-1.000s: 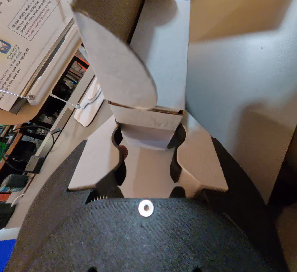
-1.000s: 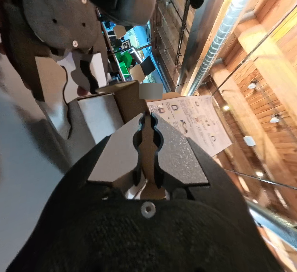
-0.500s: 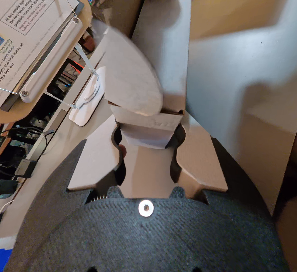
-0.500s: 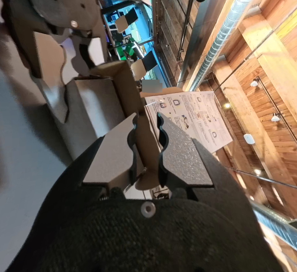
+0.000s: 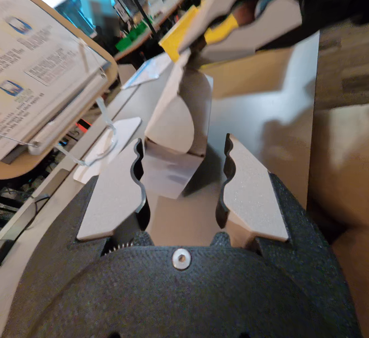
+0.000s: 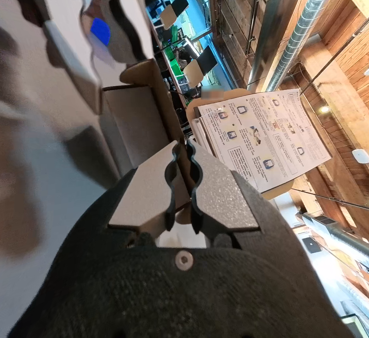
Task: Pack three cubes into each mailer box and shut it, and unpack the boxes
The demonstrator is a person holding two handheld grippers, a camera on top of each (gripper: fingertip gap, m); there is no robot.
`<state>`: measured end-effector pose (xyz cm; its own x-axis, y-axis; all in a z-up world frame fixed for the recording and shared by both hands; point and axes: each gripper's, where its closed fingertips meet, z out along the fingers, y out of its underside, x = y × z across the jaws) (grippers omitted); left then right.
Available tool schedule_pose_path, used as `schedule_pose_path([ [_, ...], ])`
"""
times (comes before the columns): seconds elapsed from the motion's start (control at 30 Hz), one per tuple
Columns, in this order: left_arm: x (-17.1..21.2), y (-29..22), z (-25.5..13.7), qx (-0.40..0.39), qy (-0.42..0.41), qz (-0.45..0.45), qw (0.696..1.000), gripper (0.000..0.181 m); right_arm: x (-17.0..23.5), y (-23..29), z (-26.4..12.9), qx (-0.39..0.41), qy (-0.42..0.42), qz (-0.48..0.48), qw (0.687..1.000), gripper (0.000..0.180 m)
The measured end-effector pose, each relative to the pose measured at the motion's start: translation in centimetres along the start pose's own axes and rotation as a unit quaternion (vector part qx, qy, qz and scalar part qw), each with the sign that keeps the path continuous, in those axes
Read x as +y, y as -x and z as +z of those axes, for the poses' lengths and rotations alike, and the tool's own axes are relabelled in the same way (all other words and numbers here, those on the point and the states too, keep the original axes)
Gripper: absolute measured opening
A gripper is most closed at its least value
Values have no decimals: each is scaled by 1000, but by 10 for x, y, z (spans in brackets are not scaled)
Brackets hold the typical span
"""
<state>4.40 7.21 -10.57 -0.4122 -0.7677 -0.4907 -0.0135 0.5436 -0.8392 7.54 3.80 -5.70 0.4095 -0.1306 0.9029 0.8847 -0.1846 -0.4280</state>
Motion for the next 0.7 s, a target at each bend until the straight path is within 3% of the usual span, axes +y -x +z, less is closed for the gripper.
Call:
schedule_pose_path([
  [0.03,-8,6,-3,-14,-16,-4,1000,79,0,2,0,-4,0,-6,1000,3],
  [0.07,-13,10,-5,-28,-27,-3,999,76,-1,4,0,-7,-2,-10,1000,1],
  [0.27,-22,28,-7,-154,-34,105,982,21,-8,14,0,-17,-16,-34,999,0],
  [0.4,-23,36,-5,-184,-20,117,976,13,-10,5,-4,8,-29,-17,999,7],
  [0.57,-18,48,-3,-194,-7,76,978,8,-46,13,-19,-1,-115,-14,993,0],
  [0.7,-24,46,2,-176,-10,37,984,8,-12,30,1,-53,-16,103,993,13],
])
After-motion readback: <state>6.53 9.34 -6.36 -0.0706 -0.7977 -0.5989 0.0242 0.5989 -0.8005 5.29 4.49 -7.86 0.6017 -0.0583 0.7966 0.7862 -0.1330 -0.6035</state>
